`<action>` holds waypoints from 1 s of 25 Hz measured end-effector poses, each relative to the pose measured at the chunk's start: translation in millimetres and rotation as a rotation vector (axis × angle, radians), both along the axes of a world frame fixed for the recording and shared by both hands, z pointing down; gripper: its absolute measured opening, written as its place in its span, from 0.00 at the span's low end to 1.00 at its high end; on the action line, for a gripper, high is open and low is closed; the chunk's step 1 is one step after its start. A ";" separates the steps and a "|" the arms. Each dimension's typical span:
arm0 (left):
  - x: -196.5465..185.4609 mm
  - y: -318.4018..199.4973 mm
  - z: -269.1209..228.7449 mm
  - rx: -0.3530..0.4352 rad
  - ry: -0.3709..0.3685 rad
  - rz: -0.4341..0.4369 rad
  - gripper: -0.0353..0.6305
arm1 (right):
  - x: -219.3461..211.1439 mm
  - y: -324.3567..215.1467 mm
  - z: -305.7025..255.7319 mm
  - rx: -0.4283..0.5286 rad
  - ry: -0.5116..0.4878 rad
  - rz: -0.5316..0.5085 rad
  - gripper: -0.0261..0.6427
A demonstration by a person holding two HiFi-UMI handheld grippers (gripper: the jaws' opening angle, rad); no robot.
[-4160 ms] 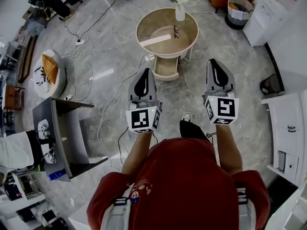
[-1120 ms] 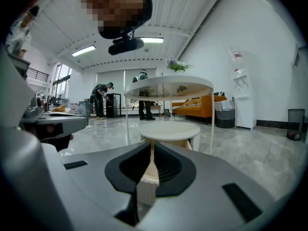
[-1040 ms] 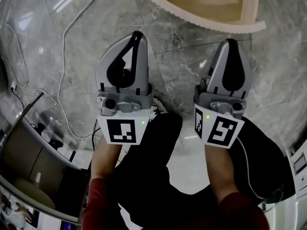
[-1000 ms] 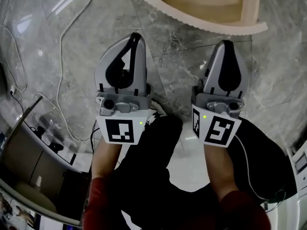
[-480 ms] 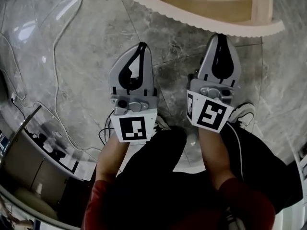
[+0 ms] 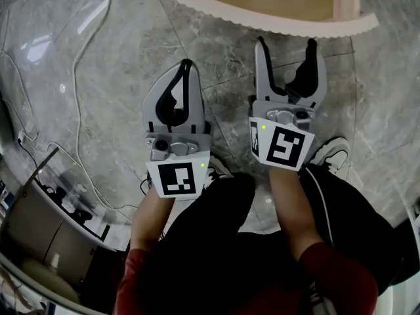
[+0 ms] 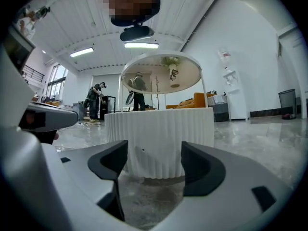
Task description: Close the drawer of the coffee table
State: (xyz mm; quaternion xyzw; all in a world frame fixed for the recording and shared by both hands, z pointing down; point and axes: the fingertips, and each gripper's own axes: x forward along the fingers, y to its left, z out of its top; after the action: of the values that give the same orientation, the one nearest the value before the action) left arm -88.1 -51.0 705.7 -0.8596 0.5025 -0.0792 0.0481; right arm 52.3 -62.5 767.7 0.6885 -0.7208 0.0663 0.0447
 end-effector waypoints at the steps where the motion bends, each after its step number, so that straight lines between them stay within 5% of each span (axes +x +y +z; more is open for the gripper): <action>1: -1.7 -0.4 -0.2 0.000 0.000 -0.001 0.07 | -1.1 -0.5 2.5 -0.013 -0.004 0.005 0.54; 25: -12.4 -1.9 1.8 0.003 -0.001 -0.038 0.07 | 3.7 -22.6 25.3 -0.088 0.021 0.051 0.57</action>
State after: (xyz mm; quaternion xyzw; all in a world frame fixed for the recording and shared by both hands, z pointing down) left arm -100.5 -52.9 707.5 -0.8497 0.5190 -0.0797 0.0482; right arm 56.0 -85.1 793.0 0.7047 -0.6989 0.0919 0.0805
